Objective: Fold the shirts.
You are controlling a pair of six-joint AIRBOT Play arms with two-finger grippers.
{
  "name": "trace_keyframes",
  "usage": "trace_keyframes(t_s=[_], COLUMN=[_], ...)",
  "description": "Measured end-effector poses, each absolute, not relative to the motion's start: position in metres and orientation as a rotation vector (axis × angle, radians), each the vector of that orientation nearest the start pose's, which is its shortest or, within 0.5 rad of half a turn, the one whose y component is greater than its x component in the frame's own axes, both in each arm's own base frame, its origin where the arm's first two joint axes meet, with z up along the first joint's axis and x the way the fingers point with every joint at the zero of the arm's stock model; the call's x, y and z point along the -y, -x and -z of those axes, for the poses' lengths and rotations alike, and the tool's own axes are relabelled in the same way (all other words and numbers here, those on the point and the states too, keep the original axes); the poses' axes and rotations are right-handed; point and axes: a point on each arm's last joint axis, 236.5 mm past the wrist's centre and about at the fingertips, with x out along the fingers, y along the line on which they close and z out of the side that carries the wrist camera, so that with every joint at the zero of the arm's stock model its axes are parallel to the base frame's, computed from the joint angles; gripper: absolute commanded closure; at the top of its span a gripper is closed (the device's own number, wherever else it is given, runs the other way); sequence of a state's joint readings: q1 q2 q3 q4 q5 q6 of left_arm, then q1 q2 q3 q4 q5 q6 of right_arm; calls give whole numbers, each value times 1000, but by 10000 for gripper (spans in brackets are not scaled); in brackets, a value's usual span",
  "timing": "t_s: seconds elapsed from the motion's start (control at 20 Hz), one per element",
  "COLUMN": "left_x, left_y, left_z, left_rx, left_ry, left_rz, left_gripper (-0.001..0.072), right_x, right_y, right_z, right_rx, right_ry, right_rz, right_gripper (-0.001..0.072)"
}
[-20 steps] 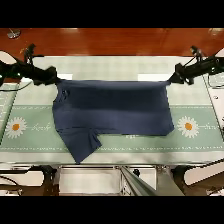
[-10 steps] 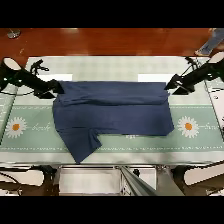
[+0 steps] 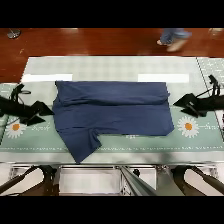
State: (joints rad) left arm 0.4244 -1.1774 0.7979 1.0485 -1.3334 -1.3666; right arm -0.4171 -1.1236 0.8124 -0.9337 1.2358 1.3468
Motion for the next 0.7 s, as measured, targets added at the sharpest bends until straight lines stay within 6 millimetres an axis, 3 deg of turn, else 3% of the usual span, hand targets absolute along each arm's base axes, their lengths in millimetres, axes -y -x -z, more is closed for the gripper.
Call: trace_keyframes(t_s=[0.15,0.35,0.45,0.7], left_x=[11,23,29,48], left_y=[-244,-223,-215,-210], left_z=[47,51,55,68], left_rx=[-1471,-1481,-1489,-1476], left_ry=[786,837,861,936], left_rz=[97,100,103,109], left_gripper=[5,5,5,5], right_x=[-44,-70,-70,-42], right_y=[-289,-273,-261,-250], right_z=[15,19,30,49], right_rx=[-1270,-1297,-1348,-1394], right_ry=[-795,-777,-733,-662], right_rz=[-203,-257,-232,-98], right_gripper=[91,91,92,92])
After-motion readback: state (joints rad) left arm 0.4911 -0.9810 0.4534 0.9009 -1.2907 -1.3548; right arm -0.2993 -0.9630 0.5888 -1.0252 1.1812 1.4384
